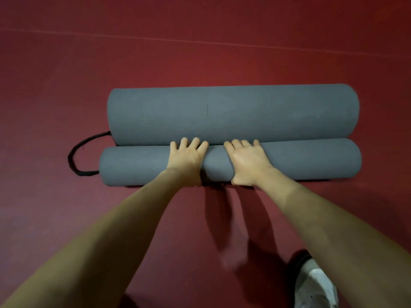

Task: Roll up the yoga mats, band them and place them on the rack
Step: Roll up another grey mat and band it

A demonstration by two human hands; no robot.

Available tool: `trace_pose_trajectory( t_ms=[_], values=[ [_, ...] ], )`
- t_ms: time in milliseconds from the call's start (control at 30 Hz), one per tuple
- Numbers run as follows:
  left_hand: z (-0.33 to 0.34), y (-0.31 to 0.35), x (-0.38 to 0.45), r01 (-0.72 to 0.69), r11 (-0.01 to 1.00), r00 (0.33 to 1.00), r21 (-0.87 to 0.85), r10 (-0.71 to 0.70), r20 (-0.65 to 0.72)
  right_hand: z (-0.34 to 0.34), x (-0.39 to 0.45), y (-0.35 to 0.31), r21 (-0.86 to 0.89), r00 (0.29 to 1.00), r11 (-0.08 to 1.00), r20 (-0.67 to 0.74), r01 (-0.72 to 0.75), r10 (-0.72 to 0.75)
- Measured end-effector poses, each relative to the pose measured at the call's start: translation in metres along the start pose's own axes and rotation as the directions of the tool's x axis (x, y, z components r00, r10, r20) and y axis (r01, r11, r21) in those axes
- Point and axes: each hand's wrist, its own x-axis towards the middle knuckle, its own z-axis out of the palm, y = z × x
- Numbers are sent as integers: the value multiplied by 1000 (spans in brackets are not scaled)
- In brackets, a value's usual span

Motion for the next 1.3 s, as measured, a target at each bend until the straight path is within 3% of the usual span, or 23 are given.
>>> trace_pose_trajectory(
  t_ms=[133, 233, 367, 500, 633, 733, 767, 900, 1000, 1100, 1200, 1300],
  values=[
    [5, 3, -4, 9, 1000, 998, -12, -10, -65, -12, 2, 9, 103, 999, 995, 44, 11, -16],
    [7, 1, -2, 14, 1000, 997, -10, -14, -75, -22, 18, 14, 216, 994, 971, 16, -105, 105],
    [1, -10, 15, -53, 998, 998, -25, 52, -17, -18, 42, 13, 194, 975, 955, 54, -223, 217],
    [-11, -25, 30, -104, 990, 994, -91, 105, 3, -14, 51, 13, 280, 970, 929, 60, -243, 236],
    [-11, -42, 32, -98, 979, 993, -181, 85, -79, -4, 44, 10, 265, 970, 952, -145, -150, 193],
    [-11, -45, 39, -38, 967, 995, -252, 13, -100, 9, 39, 7, 193, 907, 981, -414, 1, 80],
    [-10, -43, 44, -3, 968, 993, -252, -27, -116, 11, 39, 8, 150, 908, 988, -417, 23, 42],
    [-13, -30, 64, 180, 938, 953, -297, -241, -182, -1, 60, 22, 20, 997, 1000, -81, 15, -14],
    [-14, -23, 79, 226, 902, 941, -367, -300, -157, -13, 81, 31, -48, 999, 998, -17, 28, -29],
    [-20, -35, 91, 209, 880, 971, -426, -238, -16, -17, 95, 37, -57, 999, 997, 6, 47, -46],
    [-27, -45, 99, 141, 961, 988, -240, -120, 100, -23, 108, 47, -16, 996, 997, 44, 74, -73],
    [-30, -40, 111, 121, 991, 989, -55, -116, 88, -31, 126, 59, 61, 990, 993, 96, 102, -107]
  ],
)
